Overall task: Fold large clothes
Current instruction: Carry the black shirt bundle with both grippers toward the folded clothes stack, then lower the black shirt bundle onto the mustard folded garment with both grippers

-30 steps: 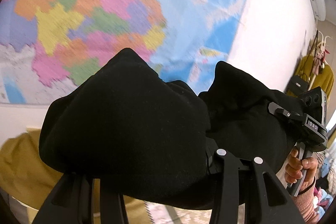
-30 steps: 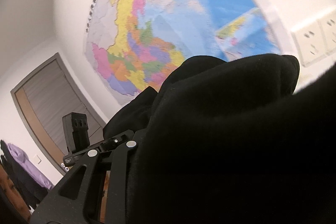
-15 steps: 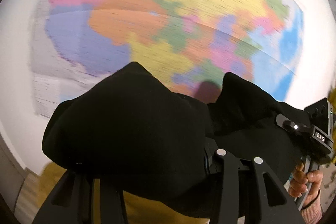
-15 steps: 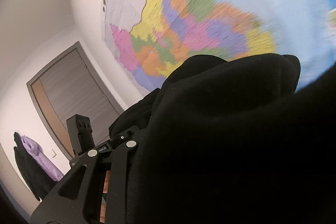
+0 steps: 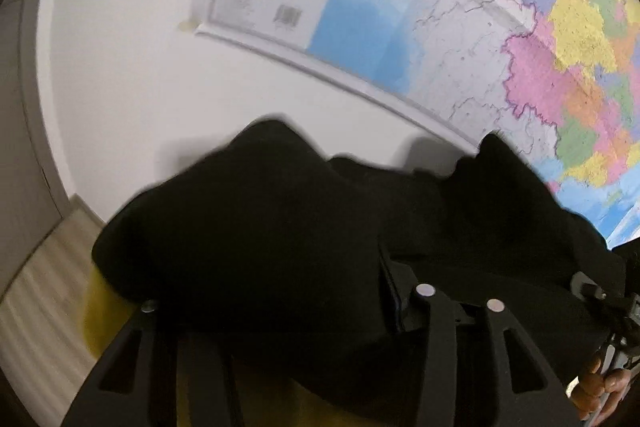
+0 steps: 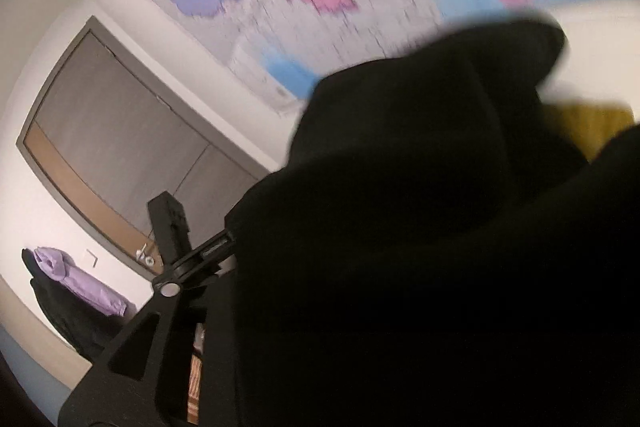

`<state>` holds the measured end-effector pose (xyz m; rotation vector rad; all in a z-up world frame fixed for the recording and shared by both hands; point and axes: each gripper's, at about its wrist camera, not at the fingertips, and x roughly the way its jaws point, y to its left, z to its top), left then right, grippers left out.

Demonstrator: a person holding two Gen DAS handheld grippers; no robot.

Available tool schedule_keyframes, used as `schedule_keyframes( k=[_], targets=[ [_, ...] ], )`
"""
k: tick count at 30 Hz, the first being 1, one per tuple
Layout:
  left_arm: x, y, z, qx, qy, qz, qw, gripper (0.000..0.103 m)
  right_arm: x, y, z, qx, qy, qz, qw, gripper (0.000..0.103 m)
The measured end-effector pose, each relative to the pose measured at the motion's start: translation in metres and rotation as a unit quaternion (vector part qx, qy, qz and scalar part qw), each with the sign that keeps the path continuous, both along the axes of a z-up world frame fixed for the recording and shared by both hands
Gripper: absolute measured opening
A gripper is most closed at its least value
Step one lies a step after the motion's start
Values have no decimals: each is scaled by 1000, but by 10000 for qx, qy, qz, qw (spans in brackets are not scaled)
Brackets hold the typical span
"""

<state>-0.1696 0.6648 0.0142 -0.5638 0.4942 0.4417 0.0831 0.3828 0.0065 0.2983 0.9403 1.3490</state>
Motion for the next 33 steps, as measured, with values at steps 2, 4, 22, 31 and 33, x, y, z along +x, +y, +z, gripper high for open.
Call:
schedule_keyframes(
  k=[2, 4, 22, 31, 33],
  targets=[
    [-9, 0, 0, -94, -127, 11, 9999, 50, -5, -13, 4, 31, -117, 29, 9999, 46],
    [-10, -2, 0, -40, -74, 14, 10000, 50, -9, -33, 13, 129, -224, 9, 9997, 60],
    [12, -31, -41, 207, 439, 196, 9986, 62, -2, -144, -20, 312, 459, -708, 9959, 25],
    [-7, -54, -32, 661, 607, 706, 9935, 68, -12, -189, 15, -7, -479, -1274, 9907, 82],
    [-16, -63, -25, 834, 581, 937, 9904, 68, -14, -194, 28, -8, -776, -1370, 9875, 82]
  ],
)
